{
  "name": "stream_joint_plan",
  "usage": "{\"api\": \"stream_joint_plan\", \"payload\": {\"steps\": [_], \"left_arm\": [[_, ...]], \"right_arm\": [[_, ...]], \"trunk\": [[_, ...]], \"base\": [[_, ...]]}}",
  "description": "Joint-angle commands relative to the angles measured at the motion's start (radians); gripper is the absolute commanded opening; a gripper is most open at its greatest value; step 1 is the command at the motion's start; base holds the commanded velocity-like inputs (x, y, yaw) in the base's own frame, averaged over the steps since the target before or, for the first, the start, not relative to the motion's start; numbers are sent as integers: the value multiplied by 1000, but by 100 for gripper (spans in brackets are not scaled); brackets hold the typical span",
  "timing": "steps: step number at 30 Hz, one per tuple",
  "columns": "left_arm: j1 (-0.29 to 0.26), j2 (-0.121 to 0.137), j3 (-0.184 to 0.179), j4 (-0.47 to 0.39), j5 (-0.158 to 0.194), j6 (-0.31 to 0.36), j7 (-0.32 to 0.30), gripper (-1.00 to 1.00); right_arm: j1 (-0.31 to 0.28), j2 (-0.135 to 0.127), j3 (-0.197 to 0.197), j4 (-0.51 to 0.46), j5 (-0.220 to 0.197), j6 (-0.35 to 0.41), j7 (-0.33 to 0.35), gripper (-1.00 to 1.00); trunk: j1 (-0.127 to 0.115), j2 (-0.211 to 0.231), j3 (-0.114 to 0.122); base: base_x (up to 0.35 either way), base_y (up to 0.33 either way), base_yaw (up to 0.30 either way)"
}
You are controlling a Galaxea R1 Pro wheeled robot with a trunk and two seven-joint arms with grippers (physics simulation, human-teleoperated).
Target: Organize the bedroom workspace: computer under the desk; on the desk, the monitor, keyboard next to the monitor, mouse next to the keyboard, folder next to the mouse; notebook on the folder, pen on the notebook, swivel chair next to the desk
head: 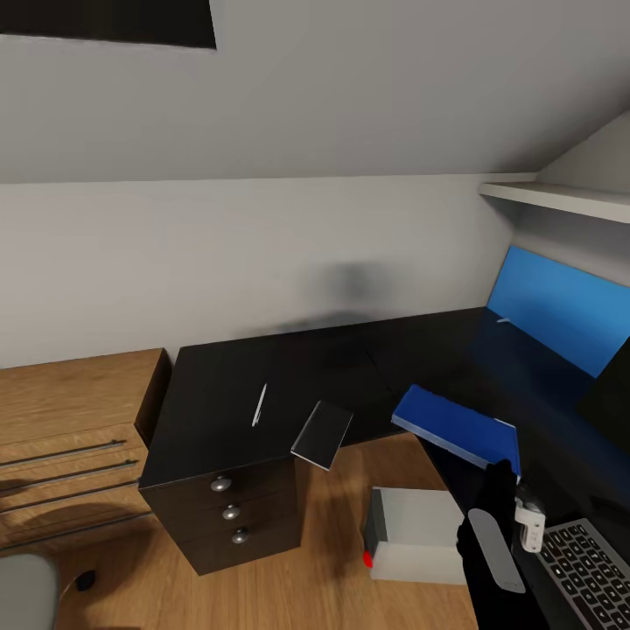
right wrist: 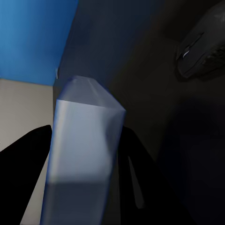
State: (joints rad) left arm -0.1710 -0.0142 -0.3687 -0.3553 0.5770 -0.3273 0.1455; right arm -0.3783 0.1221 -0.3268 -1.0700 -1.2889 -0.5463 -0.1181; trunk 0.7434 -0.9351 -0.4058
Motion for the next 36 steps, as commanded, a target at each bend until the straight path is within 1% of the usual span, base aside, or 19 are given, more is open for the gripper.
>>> {"api": "stream_joint_plan", "payload": {"steps": [1, 5, 11, 18, 20, 24, 26, 30, 36], "left_arm": [[-1, 1, -9, 0, 4, -4, 8, 100], [-1, 1, -9, 0, 4, -4, 8, 100], [-1, 1, -8, 0, 4, -4, 9, 100], [-1, 0, -9, 0, 4, -4, 9, 100], [-1, 0, -9, 0, 4, -4, 9, 100], [-1, 0, -9, 0, 5, -4, 8, 100], [-1, 0, -9, 0, 6, -4, 8, 100], [-1, 0, -9, 1, 6, -4, 8, 100], [-1, 1, -9, 1, 6, -4, 9, 100]], "right_arm": [[-1, 1, -1, -1, -2, -1, -3, -100], [-1, 1, 0, -1, -2, -1, -4, -100], [-1, -3, -2, 0, -1, -1, -4, -100], [-1, -10, -2, 7, 3, -2, -4, -100], [-1, -17, -3, 8, 5, -3, -5, -100], [-1, -55, -2, 25, 7, -4, -9, -100], [-1, -67, -2, 31, 8, -4, -10, -100], [-1, -73, 0, 34, 9, -3, -10, -100], [-1, -73, 4, 34, 8, -3, -11, -100]], "trunk": [[0, -1, -1], [0, -1, -1], [0, -1, -1], [0, -1, -1], [0, -1, -1], [0, -1, -1], [0, -1, -1], [0, -1, -1], [0, -1, -1]], "base": [[0, 0, 0], [0, 0, 0], [236, 0, 0], [75, -11, 0], [212, -93, 0], [122, -72, 0], [31, -19, 0], [9, -5, 0], [2, -1, 0]]}}
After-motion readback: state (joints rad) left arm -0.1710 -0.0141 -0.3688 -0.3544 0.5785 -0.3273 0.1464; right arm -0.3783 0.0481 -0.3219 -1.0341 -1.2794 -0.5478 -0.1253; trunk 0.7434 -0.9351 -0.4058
